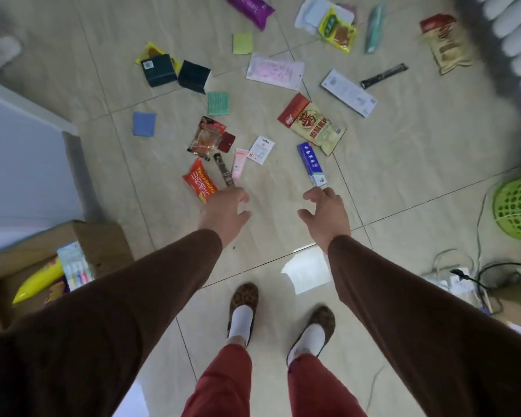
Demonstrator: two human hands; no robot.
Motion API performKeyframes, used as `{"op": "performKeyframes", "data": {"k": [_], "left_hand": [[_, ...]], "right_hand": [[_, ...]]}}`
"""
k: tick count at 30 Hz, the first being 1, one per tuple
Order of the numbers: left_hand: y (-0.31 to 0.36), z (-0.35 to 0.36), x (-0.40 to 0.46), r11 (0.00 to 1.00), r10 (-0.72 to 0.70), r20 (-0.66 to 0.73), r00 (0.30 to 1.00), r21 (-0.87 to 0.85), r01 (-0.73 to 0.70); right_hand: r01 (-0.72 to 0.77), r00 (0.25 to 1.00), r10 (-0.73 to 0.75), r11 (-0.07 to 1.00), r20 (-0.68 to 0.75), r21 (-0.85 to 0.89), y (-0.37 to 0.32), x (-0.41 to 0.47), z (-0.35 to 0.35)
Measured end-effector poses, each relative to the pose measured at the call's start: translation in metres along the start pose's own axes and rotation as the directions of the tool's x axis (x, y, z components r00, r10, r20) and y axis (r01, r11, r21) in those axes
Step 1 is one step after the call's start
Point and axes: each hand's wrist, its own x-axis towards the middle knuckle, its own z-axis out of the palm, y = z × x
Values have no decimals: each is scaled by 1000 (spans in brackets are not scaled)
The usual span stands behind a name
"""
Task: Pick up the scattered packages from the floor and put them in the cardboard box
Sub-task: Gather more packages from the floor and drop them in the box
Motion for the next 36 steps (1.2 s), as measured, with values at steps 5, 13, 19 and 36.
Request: {"op": "performKeyframes", "data": {"k": [5,13,19,36], "left_hand": [[75,19,55,1000,-28,50,998,-3,28],[185,53,163,990,-122,-1,993,-78,121],[231,59,245,974,-197,15,980,-113,197],[303,85,508,913,-350,57,935,-200,355]], "right_hand": [[-36,999,35,999,25,36,52,50,-57],[5,999,-5,1000,50,-12,115,170,-160],[8,997,-5,999,79,-32,131,269,-204],[97,975,-53,976,218,-196,191,579,-258]]}}
